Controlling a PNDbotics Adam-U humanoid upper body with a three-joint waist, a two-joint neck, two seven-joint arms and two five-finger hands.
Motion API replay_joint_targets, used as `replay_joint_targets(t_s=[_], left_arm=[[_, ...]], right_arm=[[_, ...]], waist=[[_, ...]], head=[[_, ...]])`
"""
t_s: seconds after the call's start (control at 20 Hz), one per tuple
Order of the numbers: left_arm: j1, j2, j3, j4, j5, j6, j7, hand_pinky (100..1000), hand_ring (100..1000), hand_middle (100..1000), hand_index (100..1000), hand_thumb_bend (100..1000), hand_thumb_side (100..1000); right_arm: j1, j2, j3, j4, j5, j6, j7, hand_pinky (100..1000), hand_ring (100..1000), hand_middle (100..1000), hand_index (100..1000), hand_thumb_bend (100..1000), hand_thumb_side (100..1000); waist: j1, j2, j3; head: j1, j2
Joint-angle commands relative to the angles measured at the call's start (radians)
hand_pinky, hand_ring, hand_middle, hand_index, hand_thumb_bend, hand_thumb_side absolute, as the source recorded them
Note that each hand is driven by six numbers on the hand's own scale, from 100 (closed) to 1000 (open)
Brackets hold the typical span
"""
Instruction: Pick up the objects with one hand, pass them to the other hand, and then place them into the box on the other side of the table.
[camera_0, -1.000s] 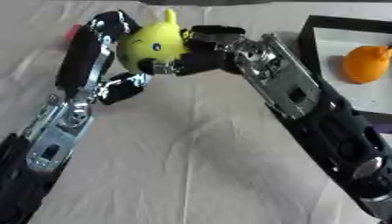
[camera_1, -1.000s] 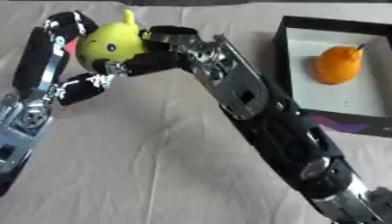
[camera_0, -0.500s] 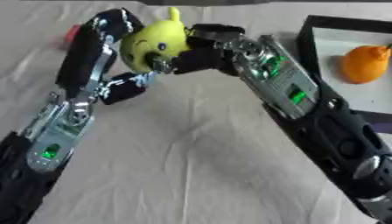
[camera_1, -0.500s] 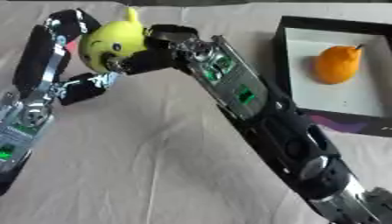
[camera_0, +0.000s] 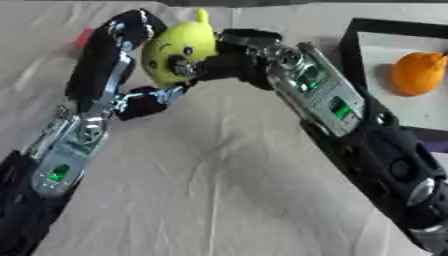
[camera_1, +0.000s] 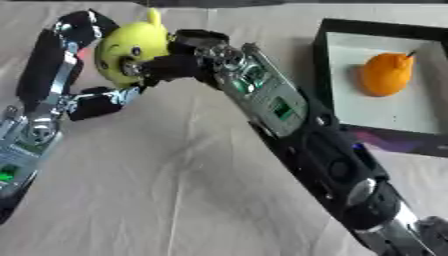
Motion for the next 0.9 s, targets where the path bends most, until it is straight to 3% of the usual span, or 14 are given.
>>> replay_joint_targets(t_s=[0.05, 0.4, 0.45, 0.5, 0.55, 0.9], left_arm=[[-0.007, 0.005, 0.002, -0.013, -0.010, 0.014, 0.009, 761, 731, 659, 818, 847, 242], [0.008, 0.015, 0.016, -0.009, -0.018, 0.070, 0.039, 767, 743, 681, 857, 898, 299], [0.011, 0.018, 0.019, -0.009, -0.017, 0.076, 0.041, 767, 743, 680, 858, 895, 303], [0.015, 0.021, 0.022, -0.009, -0.015, 0.081, 0.043, 766, 742, 679, 859, 859, 295], [0.019, 0.024, 0.027, -0.009, -0.011, 0.087, 0.046, 766, 741, 679, 859, 885, 310], [0.053, 0.054, 0.063, -0.010, 0.030, 0.136, 0.078, 760, 732, 664, 844, 845, 338]], right_arm=[[-0.015, -0.019, -0.012, -0.032, -0.017, 0.005, -0.002, 905, 713, 548, 559, 100, 433], [-0.007, -0.044, -0.026, -0.051, -0.024, 0.011, -0.007, 904, 710, 545, 560, 100, 425], [-0.006, -0.049, -0.029, -0.055, -0.027, 0.012, -0.008, 904, 710, 546, 560, 100, 468], [-0.004, -0.056, -0.033, -0.059, -0.029, 0.012, -0.010, 904, 710, 544, 561, 100, 423], [-0.002, -0.063, -0.037, -0.064, -0.033, 0.013, -0.012, 904, 710, 545, 562, 100, 422], [0.024, -0.140, -0.079, -0.114, -0.062, 0.018, -0.040, 904, 712, 549, 572, 100, 415]], waist=[[-0.005, -0.036, -0.001], [-0.003, -0.040, -0.003], [-0.003, -0.041, -0.004], [-0.003, -0.041, -0.005], [-0.003, -0.042, -0.007], [0.000, -0.046, -0.012]], head=[[-0.003, -0.006], [-0.006, -0.009], [-0.006, -0.009], [-0.006, -0.010], [-0.006, -0.010], [-0.021, -0.005]])
